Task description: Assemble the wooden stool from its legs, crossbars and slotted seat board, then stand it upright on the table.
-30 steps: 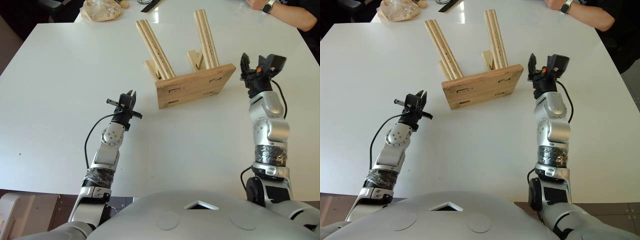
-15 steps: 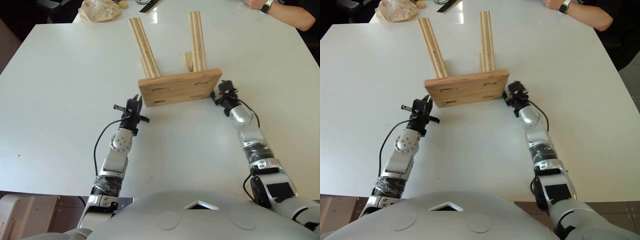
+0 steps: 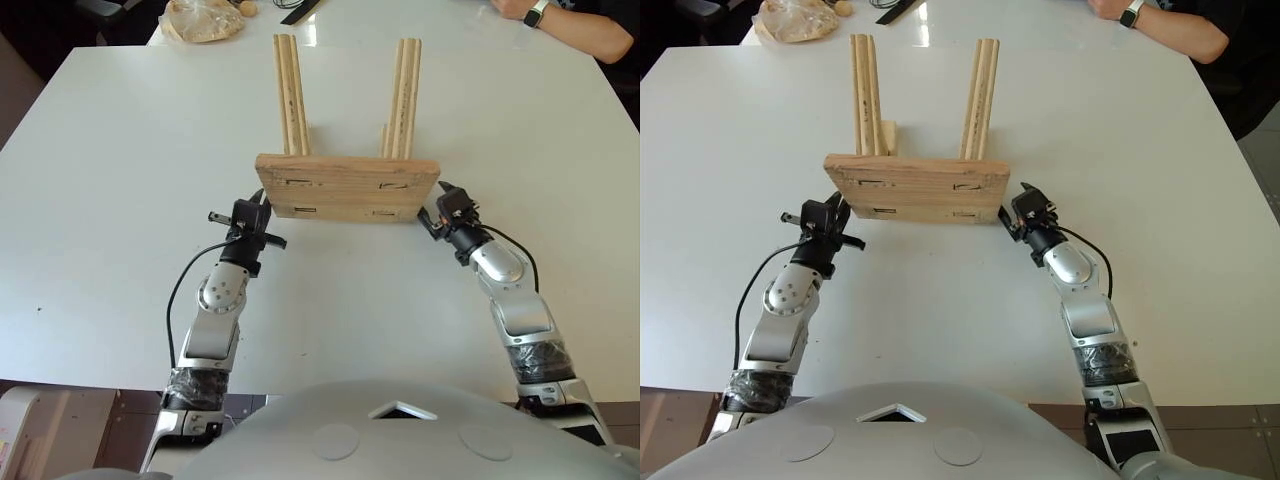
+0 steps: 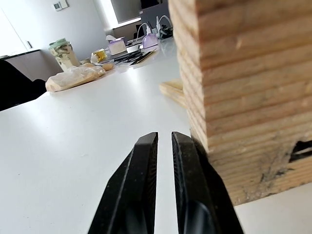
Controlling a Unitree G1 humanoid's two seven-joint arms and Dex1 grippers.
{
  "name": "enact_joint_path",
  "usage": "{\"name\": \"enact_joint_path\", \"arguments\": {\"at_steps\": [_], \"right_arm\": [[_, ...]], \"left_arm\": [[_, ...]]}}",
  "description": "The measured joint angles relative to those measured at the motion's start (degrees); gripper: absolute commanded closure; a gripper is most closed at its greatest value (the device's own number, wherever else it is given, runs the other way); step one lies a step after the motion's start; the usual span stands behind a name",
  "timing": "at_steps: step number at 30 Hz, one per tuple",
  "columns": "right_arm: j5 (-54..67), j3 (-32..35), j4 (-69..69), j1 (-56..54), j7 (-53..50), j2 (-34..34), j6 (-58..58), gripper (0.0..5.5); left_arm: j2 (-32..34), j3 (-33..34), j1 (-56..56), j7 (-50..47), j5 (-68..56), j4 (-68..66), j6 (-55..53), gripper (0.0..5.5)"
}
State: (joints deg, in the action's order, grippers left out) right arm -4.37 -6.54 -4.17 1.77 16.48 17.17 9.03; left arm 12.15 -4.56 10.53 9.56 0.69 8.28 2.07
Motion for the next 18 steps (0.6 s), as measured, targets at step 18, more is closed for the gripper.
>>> {"name": "enact_joint_path", "arguments": {"at_steps": [18], "right_arm": [[9.8, 11.0, -38.5, -8.0, -0.4, 0.9, 26.9, 2.48]], "left_arm": [[4.5, 12.2, -7.1, 0.5, -22.7, 35.1, -31.0, 4.96]]}}
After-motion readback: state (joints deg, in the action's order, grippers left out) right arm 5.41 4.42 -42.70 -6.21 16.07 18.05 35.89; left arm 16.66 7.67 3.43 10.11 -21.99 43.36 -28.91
